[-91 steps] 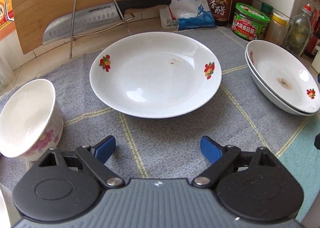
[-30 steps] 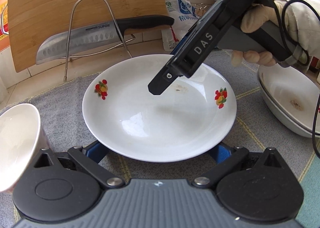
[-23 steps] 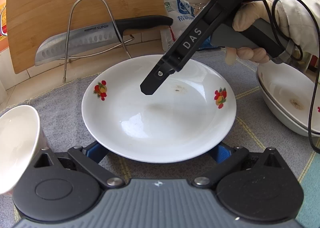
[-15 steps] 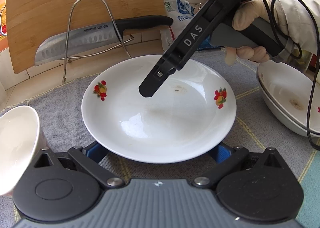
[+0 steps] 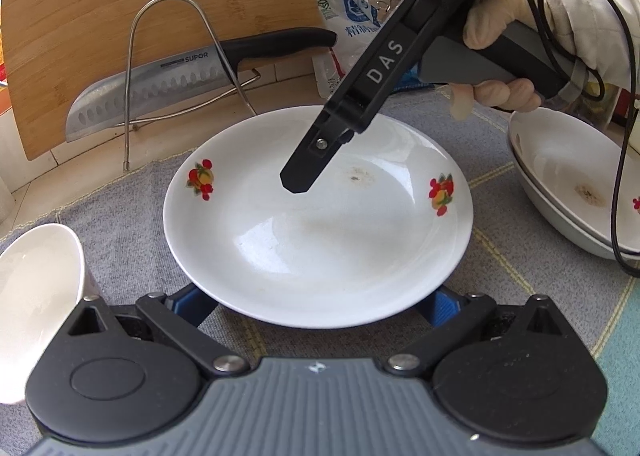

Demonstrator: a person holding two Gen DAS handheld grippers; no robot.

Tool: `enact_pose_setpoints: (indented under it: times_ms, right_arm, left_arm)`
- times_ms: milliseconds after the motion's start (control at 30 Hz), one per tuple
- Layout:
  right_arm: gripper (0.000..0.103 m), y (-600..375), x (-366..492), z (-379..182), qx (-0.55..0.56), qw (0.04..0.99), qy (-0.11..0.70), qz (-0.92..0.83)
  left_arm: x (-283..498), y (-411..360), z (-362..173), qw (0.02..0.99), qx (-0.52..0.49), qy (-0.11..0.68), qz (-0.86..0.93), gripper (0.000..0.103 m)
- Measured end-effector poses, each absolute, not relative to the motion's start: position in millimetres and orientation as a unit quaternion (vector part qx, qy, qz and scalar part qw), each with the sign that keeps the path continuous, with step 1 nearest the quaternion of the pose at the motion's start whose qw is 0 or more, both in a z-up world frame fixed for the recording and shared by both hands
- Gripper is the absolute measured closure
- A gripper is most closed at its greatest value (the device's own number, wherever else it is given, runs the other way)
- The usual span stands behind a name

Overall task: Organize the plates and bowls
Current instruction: 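Close the right gripper on the plate rim and lift it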

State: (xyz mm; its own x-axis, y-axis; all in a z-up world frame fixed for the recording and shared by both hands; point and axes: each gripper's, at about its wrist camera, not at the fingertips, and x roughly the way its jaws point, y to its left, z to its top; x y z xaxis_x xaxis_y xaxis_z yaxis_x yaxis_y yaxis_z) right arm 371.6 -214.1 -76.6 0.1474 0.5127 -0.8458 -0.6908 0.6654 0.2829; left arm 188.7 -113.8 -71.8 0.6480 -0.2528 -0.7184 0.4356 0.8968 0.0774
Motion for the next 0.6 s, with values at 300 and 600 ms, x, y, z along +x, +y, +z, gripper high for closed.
enact_pose_setpoints:
  times_ms: [300,600]
  right_arm:
    - [0.01,-217,356,-70,-0.08,0.757,0.516,0.393]
    - [0.01,-223,326,-52,-0.077,0.771,0.507,0.377]
  left_arm:
    - [181,-115,-64,0.892,0.128,0.381,-0.206,0.002]
    - [161,-117,-46,0.888,0.138,0.376,-0.227,0.002]
